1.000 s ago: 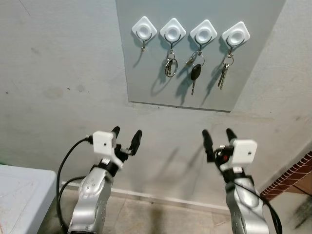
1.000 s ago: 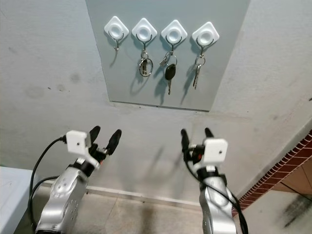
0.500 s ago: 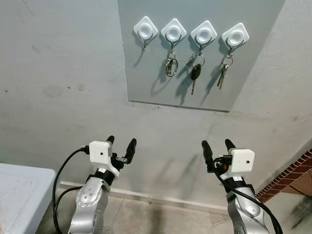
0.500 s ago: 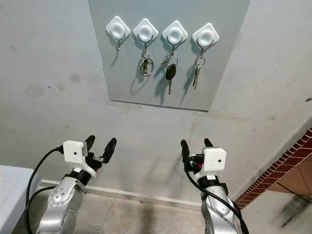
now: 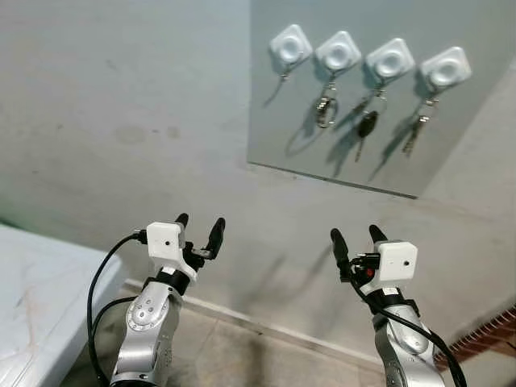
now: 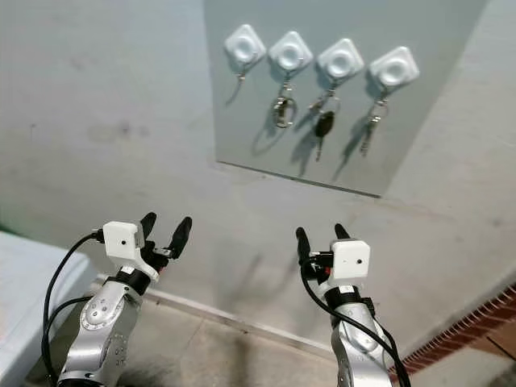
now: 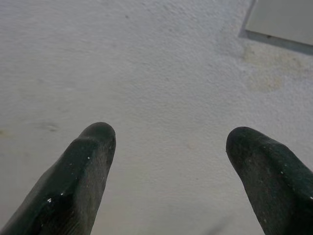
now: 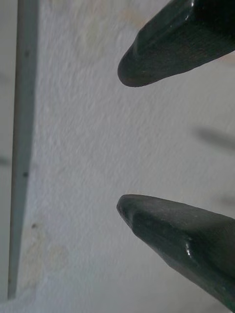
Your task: Hang keys on a hook
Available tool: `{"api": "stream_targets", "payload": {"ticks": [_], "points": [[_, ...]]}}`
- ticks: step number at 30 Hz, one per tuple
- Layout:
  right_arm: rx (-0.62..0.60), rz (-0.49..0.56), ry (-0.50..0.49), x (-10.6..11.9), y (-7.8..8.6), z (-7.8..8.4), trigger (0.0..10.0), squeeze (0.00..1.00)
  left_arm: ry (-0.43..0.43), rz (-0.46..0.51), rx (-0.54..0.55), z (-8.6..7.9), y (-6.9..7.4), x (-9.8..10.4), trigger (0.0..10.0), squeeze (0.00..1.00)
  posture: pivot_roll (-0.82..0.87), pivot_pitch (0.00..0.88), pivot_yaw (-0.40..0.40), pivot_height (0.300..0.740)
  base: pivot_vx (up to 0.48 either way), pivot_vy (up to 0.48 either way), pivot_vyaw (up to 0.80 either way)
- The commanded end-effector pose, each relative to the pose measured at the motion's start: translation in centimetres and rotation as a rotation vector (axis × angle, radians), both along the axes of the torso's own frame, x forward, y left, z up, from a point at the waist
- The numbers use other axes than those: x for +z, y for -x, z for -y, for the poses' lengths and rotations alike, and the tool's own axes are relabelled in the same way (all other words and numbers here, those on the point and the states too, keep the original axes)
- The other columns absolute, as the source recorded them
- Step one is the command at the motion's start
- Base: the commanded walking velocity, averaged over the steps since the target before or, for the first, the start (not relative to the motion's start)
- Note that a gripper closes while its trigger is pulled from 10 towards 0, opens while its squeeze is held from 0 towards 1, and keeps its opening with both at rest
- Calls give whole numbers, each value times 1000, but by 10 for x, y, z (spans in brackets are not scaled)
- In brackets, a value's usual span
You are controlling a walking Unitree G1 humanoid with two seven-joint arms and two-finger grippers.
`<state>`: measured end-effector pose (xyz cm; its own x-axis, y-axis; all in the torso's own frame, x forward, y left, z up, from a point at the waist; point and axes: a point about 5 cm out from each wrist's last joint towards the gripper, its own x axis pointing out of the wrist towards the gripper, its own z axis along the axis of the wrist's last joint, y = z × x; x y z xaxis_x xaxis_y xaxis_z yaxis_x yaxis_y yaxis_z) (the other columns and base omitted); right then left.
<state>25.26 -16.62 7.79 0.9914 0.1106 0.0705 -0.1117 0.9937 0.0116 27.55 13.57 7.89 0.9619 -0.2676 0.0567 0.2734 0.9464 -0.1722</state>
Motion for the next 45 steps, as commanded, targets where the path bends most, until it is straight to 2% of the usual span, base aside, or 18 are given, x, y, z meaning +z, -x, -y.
{"api": "stream_targets", "payload": {"ticks": [1, 45], "points": [[-2, -1, 6, 1, 0, 2, 10000, 0, -6, 7, -2, 1, -2, 1, 10000, 0, -9, 0, 0, 740, 0, 0, 800], [24, 5, 8, 6, -4, 4, 10000, 0, 20, 23, 2, 1, -5, 6, 10000, 0, -4, 0, -18, 740, 0, 0, 800]]}}
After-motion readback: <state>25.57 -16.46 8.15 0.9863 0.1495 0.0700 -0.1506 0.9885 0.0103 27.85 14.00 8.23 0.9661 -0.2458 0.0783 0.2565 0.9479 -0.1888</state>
